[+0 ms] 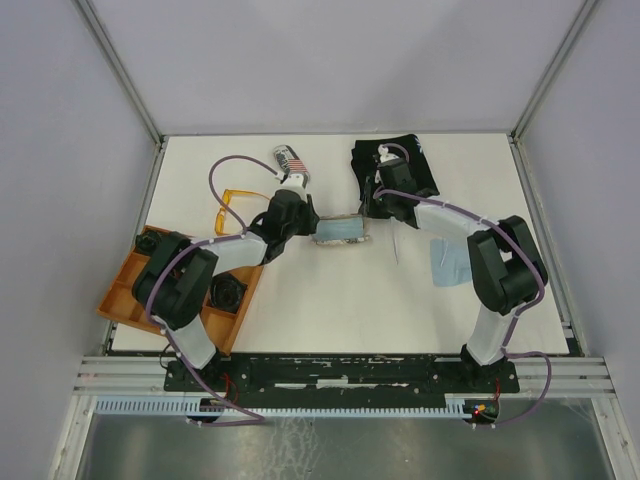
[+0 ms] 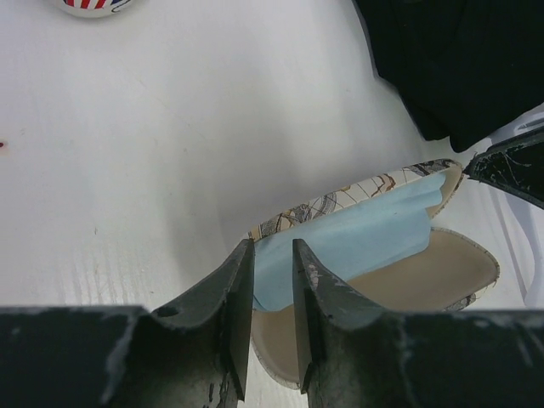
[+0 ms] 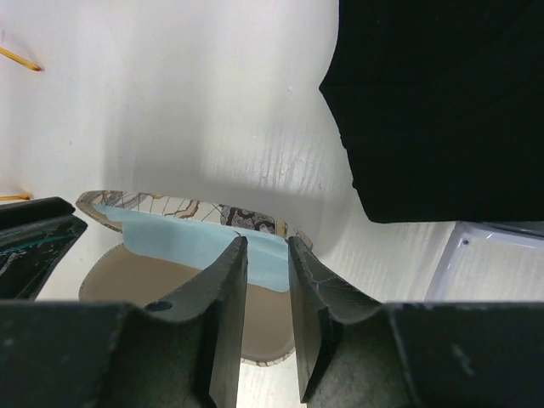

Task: Organize the sunglasses
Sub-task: Place the glasses cleaning cloth in the sunglasses case, then adjust the sunglasses case at the center of the board.

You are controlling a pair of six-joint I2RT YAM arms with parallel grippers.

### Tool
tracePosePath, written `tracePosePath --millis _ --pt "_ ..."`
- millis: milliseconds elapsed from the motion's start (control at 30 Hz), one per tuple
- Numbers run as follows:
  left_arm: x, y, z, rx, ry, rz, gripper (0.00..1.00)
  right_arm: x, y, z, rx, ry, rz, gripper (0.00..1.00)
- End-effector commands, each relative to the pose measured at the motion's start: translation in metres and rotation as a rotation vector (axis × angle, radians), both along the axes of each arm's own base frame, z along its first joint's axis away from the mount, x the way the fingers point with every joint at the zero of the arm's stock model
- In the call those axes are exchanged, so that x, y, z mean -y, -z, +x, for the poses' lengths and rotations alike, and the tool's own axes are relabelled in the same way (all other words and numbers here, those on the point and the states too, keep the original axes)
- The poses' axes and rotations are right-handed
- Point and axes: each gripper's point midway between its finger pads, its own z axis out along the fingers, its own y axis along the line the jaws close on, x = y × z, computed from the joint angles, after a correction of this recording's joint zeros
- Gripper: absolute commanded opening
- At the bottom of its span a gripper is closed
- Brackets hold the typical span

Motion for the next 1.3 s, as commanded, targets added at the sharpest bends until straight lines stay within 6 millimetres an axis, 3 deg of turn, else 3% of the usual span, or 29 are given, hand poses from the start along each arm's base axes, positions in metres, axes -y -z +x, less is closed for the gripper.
tracePosePath --millis 0,267,400,667,1267 --pt "-0.006 -0.031 0.008 0.078 -0.031 -0.017 0.32 -0.003 -0.033 0.012 0.086 -0.043 0.0 0.34" --pt "-0.01 -0.052 0.002 0.096 -0.047 -0.049 0.34 -0.01 -0.035 0.023 0.085 -0.07 -0.01 0.34" --pt "-0.019 -0.061 -0.006 0.089 -0.086 -0.067 0.35 -0.013 -0.03 0.031 0.058 -0.078 -0.036 0.26" --pt "-0.035 -0.066 -0.038 0.032 -0.124 -0.112 0.35 -0.008 -0.019 0.04 -0.021 -0.086 -0.134 0.13" --pt "-0.073 -0.069 -0.095 -0.017 -0.172 -0.118 0.37 -0.007 0.008 0.041 -0.148 -0.131 -0.208 0.1"
